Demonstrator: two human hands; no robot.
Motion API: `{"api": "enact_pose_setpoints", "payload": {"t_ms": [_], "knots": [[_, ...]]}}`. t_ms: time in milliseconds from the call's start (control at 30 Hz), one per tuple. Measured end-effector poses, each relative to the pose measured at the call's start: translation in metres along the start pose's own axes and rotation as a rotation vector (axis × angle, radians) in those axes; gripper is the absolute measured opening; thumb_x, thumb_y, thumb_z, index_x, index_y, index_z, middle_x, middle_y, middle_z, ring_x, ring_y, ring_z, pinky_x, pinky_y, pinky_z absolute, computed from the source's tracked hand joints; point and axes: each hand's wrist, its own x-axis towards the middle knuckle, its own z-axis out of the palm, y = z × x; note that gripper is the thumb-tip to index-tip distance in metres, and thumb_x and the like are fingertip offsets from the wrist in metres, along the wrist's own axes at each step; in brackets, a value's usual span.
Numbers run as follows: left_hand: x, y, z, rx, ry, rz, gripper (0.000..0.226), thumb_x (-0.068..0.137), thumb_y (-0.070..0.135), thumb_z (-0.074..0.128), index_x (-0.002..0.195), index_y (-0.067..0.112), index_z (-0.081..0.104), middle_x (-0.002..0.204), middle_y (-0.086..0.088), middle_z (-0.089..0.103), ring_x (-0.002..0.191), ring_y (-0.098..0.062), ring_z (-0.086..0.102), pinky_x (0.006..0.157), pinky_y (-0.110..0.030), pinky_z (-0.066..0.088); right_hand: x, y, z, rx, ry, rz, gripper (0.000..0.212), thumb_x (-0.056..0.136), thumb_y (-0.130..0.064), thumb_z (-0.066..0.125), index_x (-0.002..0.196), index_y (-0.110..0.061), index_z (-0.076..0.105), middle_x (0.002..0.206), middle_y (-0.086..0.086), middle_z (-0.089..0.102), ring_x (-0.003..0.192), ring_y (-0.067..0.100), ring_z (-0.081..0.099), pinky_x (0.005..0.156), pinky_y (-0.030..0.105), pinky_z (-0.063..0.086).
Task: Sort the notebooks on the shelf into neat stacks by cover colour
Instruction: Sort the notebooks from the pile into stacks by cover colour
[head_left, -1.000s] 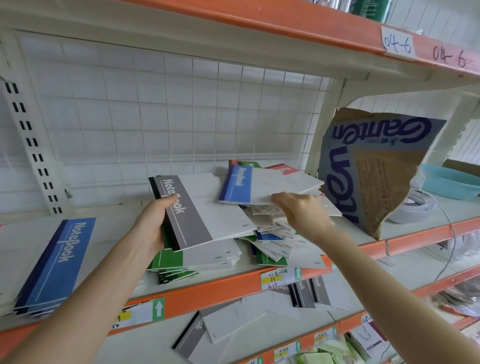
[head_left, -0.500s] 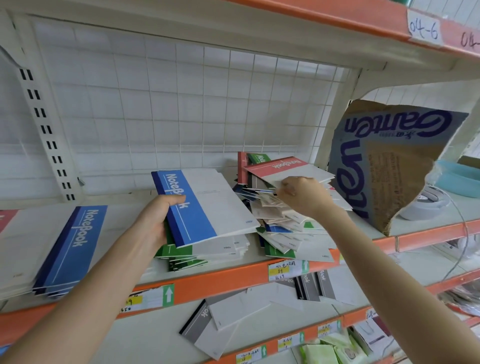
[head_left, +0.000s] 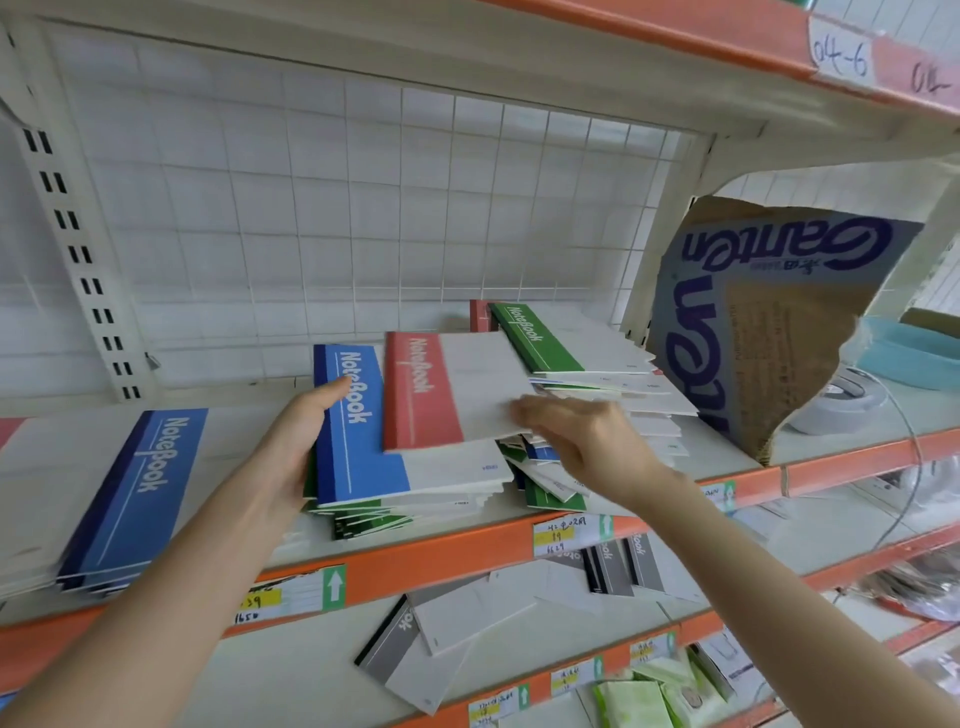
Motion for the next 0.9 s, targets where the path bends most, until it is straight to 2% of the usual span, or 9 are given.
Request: {"api": "enact_pose_setpoints", "payload": {"t_ms": [67,133,233,300,400,467,633,733,900], "knots": [[0.000,-0.001,0.000,0.040,-0.030,-0.007,0.016,0.092,0.028,0.053,0.091,0.015,0.062,0.060,-0.001,0.070,0.051,-0.017,0.066,0.056,-0.029,0.044,0.002,-0.012,0.003,0.105,-0.042,-0.111,0.026,0.087,-0.010,0.050,0.096,0.000,0.071,0.100,0.013,0.071,0.094,0.023,0.067,0.084,0.027,0.053],[-0.004,-0.003,0.001,0.076,-0.026,-0.019,0.009,0.091,0.021,0.054,0.091,0.014,0.060,0.060,-0.002,0.069,0.052,-0.017,0.065,0.054,-0.027,0.045,0.006,-0.014,0.003,0.219,-0.103,-0.104,0.033,0.093,-0.027,0.049,0.098,-0.004,0.072,0.106,0.007,0.070,0.104,0.015,0.063,0.092,0.021,0.047],[-0.010,-0.004,0.000,0.097,-0.005,-0.022,0.012,0.092,0.019,0.054,0.100,0.011,0.056,0.074,-0.007,0.066,0.063,-0.020,0.062,0.053,-0.027,0.042,0.021,-0.003,-0.004,0.212,-0.075,0.158,0.049,0.094,-0.045,0.041,0.104,-0.007,0.071,0.109,0.006,0.069,0.100,0.018,0.065,0.083,0.026,0.051],[-0.013,-0.005,-0.004,0.094,0.014,-0.017,0.016,0.092,0.019,0.053,0.106,0.012,0.054,0.078,-0.007,0.064,0.066,-0.020,0.060,0.050,-0.026,0.043,0.035,0.013,-0.008,0.034,-0.046,0.402,0.039,0.095,-0.035,0.046,0.117,-0.008,0.064,0.117,0.007,0.065,0.103,0.023,0.063,0.082,0.027,0.048],[-0.015,-0.005,-0.008,0.076,0.037,-0.013,0.016,0.092,0.018,0.053,0.107,0.011,0.053,0.078,-0.006,0.063,0.066,-0.019,0.060,0.047,-0.025,0.044,0.055,0.033,-0.008,-0.076,-0.168,0.702,0.046,0.094,-0.037,0.048,0.132,-0.011,0.050,0.129,0.009,0.055,0.115,0.027,0.052,0.090,0.034,0.043],[-0.016,-0.005,-0.010,0.062,0.044,-0.013,0.016,0.092,0.017,0.053,0.107,0.010,0.052,0.079,-0.007,0.063,0.068,-0.021,0.059,0.052,-0.028,0.042,0.063,0.041,-0.002,-0.126,-0.287,0.808,0.052,0.091,-0.046,0.048,0.133,-0.015,0.047,0.126,0.011,0.054,0.109,0.028,0.051,0.083,0.033,0.044],[-0.017,-0.004,-0.012,0.054,0.057,-0.012,0.019,0.092,0.019,0.053,0.109,0.010,0.052,0.079,-0.007,0.063,0.067,-0.021,0.059,0.054,-0.029,0.041,0.067,0.044,0.004,-0.235,-0.399,0.849,0.044,0.089,-0.053,0.048,0.118,-0.023,0.060,0.105,0.006,0.063,0.079,0.021,0.052,0.050,0.020,0.032],[-0.018,-0.004,-0.010,0.038,0.053,-0.006,0.018,0.093,0.019,0.053,0.109,0.011,0.052,0.079,-0.007,0.063,0.068,-0.020,0.059,0.054,-0.029,0.041,0.070,0.043,0.000,-0.327,-0.420,0.838,0.039,0.091,-0.046,0.047,0.114,-0.020,0.064,0.101,0.007,0.065,0.075,0.023,0.052,0.048,0.021,0.031],[-0.018,-0.004,-0.008,0.035,0.048,0.011,0.023,0.093,0.018,0.052,0.113,0.007,0.053,0.077,-0.006,0.063,0.061,-0.017,0.061,0.043,-0.022,0.046,0.071,0.024,-0.001,-0.508,-0.401,0.714,0.026,0.096,-0.011,0.035,0.110,0.000,0.055,0.097,0.018,0.061,0.075,0.028,0.046,0.061,0.029,0.035]]}}
